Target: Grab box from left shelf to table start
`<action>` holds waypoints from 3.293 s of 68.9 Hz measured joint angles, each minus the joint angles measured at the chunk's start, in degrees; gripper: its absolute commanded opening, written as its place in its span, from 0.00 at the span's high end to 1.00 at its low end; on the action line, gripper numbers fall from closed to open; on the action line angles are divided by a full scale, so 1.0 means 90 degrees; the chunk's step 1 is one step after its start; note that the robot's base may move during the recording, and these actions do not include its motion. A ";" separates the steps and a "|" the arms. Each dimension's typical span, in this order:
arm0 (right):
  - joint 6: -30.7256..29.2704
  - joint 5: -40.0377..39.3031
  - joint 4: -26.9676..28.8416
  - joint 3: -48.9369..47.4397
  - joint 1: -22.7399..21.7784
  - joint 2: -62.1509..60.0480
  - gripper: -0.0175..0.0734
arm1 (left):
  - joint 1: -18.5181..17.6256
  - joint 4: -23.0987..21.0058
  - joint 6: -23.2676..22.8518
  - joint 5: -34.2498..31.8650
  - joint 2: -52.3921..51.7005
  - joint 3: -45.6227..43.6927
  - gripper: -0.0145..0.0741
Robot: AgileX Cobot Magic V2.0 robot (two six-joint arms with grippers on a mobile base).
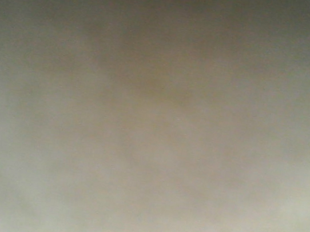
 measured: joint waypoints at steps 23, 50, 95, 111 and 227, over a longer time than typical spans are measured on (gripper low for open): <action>0.0000 0.0000 0.0000 0.0000 0.0000 0.0000 0.74 | 0.0000 -0.0010 0.0000 0.0000 0.0000 0.0000 0.95; 0.0000 0.0000 0.0000 0.0000 0.0000 0.0000 0.74 | 0.0000 -0.0010 0.0000 0.0000 0.0000 0.0000 0.95; -0.0004 0.0000 0.0000 0.0000 0.0000 0.0000 0.74 | 0.0000 -0.0010 0.0000 0.0000 0.0000 0.0000 0.95; -0.0004 0.0000 0.0000 0.0000 0.0000 0.0000 0.74 | 0.0000 -0.0010 0.0000 0.0000 0.0000 0.0000 0.95; -0.0014 0.0000 0.0000 0.0000 0.0000 0.0000 0.74 | 0.0000 -0.0010 0.0000 0.0000 0.0000 0.0000 0.95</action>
